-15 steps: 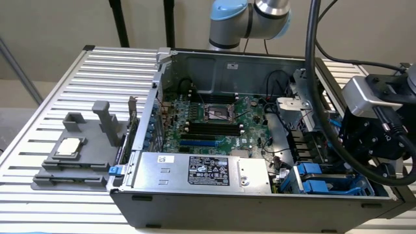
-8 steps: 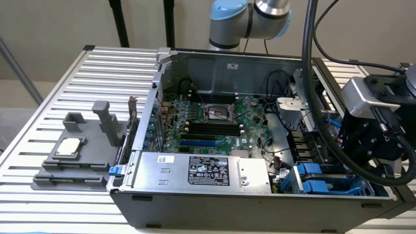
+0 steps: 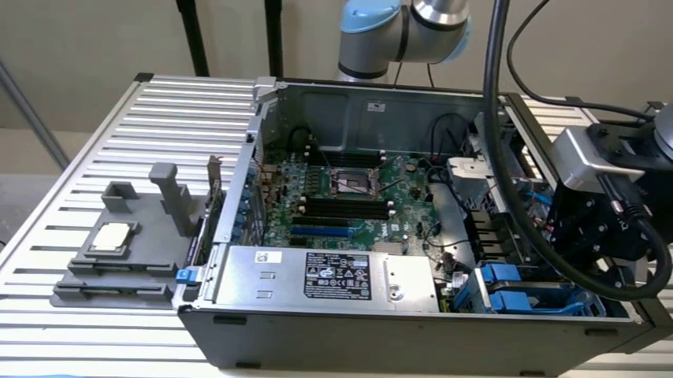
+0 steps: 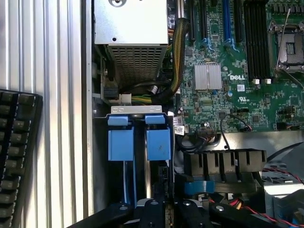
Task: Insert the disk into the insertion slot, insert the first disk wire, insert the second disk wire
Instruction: 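Insert the first disk wire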
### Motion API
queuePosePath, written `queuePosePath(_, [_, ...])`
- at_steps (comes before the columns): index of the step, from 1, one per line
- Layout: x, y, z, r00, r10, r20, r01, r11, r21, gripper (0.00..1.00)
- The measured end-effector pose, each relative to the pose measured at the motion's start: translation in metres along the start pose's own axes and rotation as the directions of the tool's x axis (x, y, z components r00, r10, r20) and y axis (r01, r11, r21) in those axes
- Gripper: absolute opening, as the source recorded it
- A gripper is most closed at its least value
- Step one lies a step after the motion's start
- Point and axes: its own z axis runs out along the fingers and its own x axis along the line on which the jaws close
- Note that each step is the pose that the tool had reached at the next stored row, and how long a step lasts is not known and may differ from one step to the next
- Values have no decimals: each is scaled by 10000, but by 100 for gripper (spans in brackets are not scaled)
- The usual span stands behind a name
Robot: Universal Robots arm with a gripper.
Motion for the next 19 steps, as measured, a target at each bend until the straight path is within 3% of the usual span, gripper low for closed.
queuePosePath(8, [-18, 1, 15, 10000, 22, -54, -22, 10000, 5, 17])
queuePosePath(14, [-23, -1, 19, 10000, 21, -59, -21, 10000, 7, 17])
queuePosePath(17, [-24, 0, 5, 10000, 22, -61, -22, 10000, -5, 18])
queuePosePath(18, [-25, 1, -13, 10000, 23, -60, -23, 10000, -13, 25])
queuePosePath(19, [-27, 2, -35, 10000, 23, -66, -23, 10000, -20, 25])
